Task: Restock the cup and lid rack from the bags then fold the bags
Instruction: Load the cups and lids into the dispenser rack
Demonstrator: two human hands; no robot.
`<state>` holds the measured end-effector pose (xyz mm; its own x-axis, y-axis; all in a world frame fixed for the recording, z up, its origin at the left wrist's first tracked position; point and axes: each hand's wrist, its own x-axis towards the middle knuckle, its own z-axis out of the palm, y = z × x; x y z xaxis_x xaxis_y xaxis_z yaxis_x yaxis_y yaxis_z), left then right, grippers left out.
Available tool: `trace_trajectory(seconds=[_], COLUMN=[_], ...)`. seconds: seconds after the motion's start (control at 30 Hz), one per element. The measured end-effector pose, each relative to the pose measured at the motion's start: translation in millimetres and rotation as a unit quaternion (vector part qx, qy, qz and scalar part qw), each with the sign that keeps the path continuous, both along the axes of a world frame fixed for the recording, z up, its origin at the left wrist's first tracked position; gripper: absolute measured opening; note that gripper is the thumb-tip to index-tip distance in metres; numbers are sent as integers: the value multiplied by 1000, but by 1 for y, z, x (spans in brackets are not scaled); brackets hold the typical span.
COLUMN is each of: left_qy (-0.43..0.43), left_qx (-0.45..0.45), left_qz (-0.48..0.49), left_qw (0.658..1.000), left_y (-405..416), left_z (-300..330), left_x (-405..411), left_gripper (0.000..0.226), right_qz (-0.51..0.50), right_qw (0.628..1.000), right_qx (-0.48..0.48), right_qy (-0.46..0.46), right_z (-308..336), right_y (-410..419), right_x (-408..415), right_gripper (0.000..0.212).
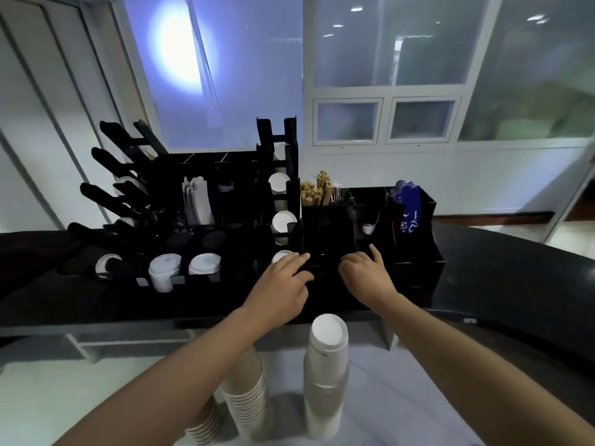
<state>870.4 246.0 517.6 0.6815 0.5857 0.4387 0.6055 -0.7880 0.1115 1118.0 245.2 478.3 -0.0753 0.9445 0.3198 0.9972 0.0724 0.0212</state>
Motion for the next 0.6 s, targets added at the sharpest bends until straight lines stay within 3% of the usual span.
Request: trace_trajectory(seconds=[0.13, 0.3, 0.47, 0.6], left_qy=[-124, -200, -140, -72], left_qx=[37, 0, -152, -157], left_qz=[-34, -66, -52, -74], left_qw=[991, 978, 977, 982], left_y=[-21, -73, -136, -167], left_z=[9, -8, -71, -140], left_x=[-9, -31, -52, -71], left_gripper=[17, 14, 26, 39], right_qz=[-85, -192, -222, -199], right_qw=[993, 968, 965, 959], right_qx=[76, 120, 42, -64], right_qy=[29, 105, 137, 190], right_z=[10, 1, -55, -113], right_y=[-46, -129, -205, -244], right_x=[2, -14, -47, -77], right_gripper=[19, 29, 25, 16])
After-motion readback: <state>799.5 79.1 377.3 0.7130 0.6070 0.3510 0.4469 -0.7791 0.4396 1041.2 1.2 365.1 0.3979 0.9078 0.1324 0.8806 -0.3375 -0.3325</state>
